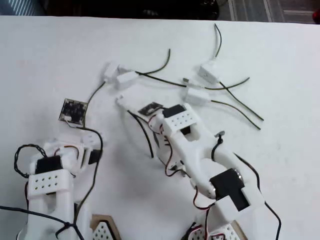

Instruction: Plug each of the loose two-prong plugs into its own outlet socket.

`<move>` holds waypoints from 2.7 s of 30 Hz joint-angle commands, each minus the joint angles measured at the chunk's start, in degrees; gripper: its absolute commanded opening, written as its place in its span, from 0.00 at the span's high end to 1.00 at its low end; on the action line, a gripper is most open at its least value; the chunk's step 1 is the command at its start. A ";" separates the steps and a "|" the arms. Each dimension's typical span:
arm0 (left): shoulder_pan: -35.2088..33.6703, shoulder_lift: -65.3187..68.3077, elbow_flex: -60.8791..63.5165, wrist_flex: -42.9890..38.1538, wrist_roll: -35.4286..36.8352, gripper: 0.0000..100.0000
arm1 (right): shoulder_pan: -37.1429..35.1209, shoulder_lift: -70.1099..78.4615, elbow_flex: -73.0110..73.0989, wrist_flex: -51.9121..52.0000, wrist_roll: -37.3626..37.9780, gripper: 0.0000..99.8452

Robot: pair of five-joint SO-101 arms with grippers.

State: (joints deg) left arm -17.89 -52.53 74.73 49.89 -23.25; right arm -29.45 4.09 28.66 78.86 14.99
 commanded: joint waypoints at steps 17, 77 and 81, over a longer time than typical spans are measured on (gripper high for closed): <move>-0.13 -0.92 -0.18 -0.53 -0.53 0.66 | 0.40 -0.22 -3.52 2.86 0.18 0.98; -0.13 -1.01 -0.18 -0.62 -0.53 0.66 | 2.24 4.09 -6.86 0.22 0.09 0.98; -0.13 -1.01 -0.18 -0.70 -0.53 0.66 | 2.15 -4.44 -9.14 5.49 -0.09 0.98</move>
State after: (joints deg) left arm -17.89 -52.53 74.73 49.89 -23.43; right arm -27.87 7.43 22.77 80.97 14.99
